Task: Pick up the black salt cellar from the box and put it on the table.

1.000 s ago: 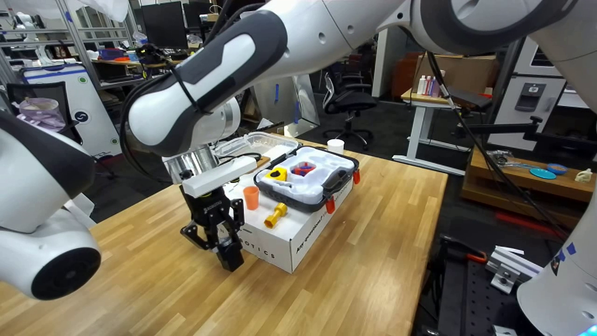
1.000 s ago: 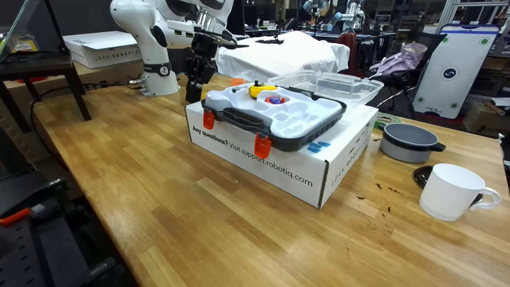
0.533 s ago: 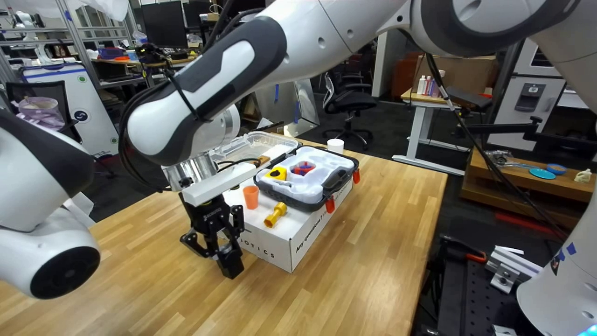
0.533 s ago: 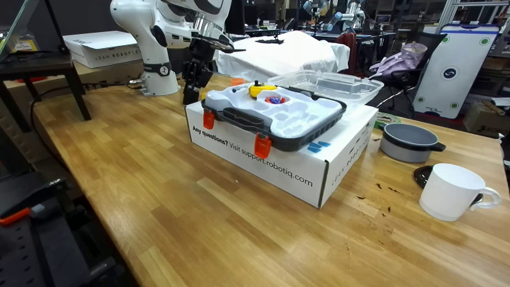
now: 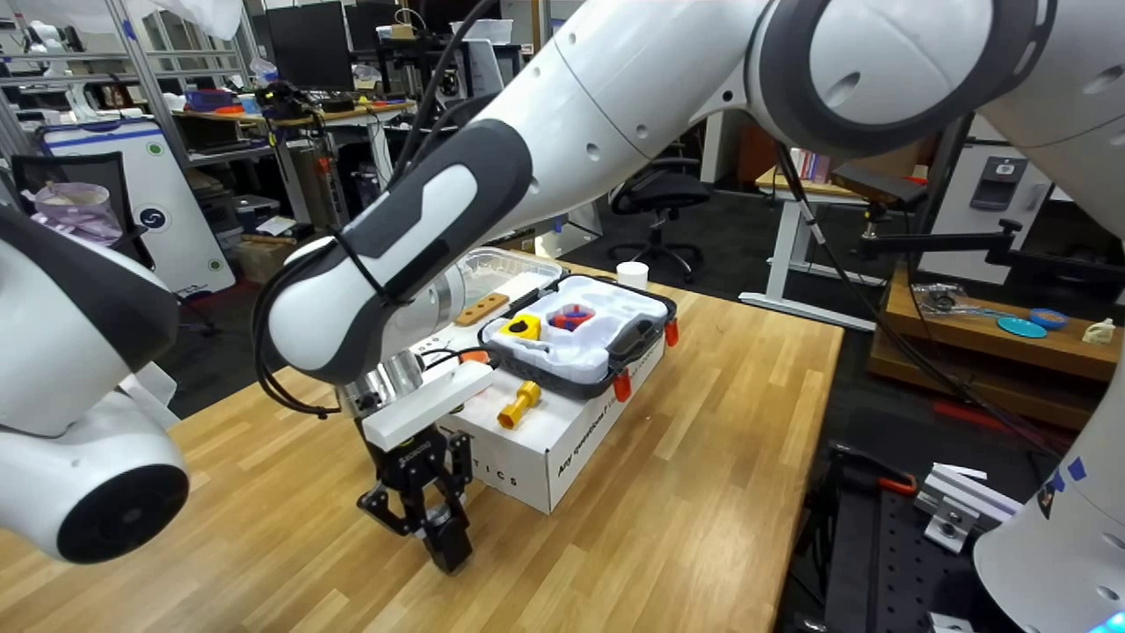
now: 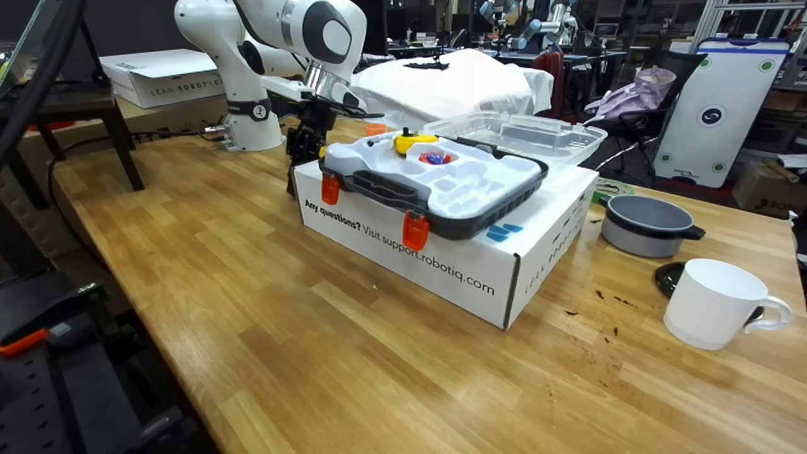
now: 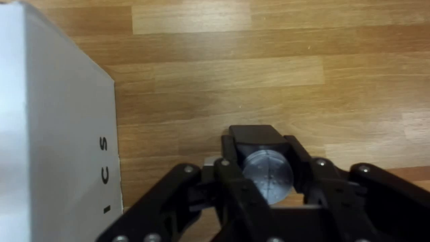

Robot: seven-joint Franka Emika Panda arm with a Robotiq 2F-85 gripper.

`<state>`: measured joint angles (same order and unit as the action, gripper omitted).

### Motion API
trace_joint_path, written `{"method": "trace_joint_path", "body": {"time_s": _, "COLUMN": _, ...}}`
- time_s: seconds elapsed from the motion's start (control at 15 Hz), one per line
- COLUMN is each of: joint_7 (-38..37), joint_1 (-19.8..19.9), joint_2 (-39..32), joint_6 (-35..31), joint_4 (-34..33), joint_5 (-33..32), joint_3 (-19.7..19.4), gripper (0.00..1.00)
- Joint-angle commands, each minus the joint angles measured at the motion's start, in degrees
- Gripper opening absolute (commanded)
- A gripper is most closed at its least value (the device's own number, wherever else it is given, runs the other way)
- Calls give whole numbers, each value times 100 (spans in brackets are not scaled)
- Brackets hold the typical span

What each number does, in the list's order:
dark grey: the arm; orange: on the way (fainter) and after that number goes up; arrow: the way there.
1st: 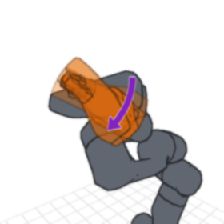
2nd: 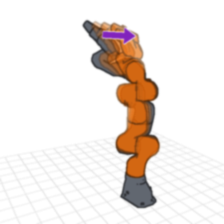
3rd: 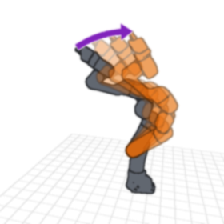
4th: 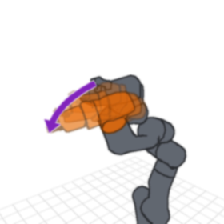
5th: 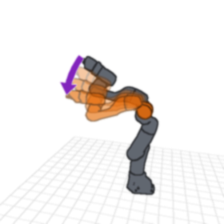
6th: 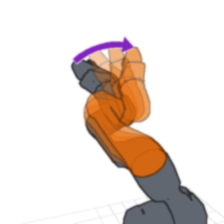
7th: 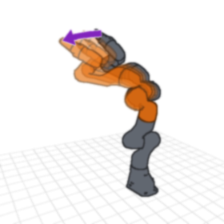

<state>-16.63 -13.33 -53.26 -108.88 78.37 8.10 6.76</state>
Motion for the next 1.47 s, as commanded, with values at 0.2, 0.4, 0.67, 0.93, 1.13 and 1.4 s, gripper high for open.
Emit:
{"method": "trace_joint_path", "body": {"time_s": 0.2, "joint_7": 134, "joint_1": 104, "joint_2": 75, "joint_6": -75, "joint_4": 72, "joint_5": 204, "joint_3": 51, "gripper": 64}}
{"method": "trace_joint_path", "body": {"time_s": 0.4, "joint_7": 166, "joint_1": 118, "joint_2": 162, "joint_6": -18, "joint_4": 103, "joint_5": 205, "joint_3": 56, "gripper": 77}}
{"method": "trace_joint_path", "body": {"time_s": 0.67, "joint_7": 219, "joint_1": 133, "joint_2": 350, "joint_6": 11, "joint_4": 224, "joint_5": 217, "joint_3": 66, "gripper": 100}}
{"method": "trace_joint_path", "body": {"time_s": 0.93, "joint_7": 202, "joint_1": 174, "joint_2": 842, "joint_6": -49, "joint_4": 542, "joint_5": 254, "joint_3": 54, "gripper": 100}}
{"method": "trace_joint_path", "body": {"time_s": 1.13, "joint_7": 252, "joint_1": 279, "joint_2": 1368, "joint_6": -132, "joint_4": 887, "joint_5": 403, "joint_3": 78, "gripper": 100}}
{"method": "trace_joint_path", "body": {"time_s": 1.4, "joint_7": 329, "joint_1": 420, "joint_2": 2285, "joint_6": -43, "joint_4": 1665, "joint_5": 683, "joint_3": 70, "gripper": 100}}
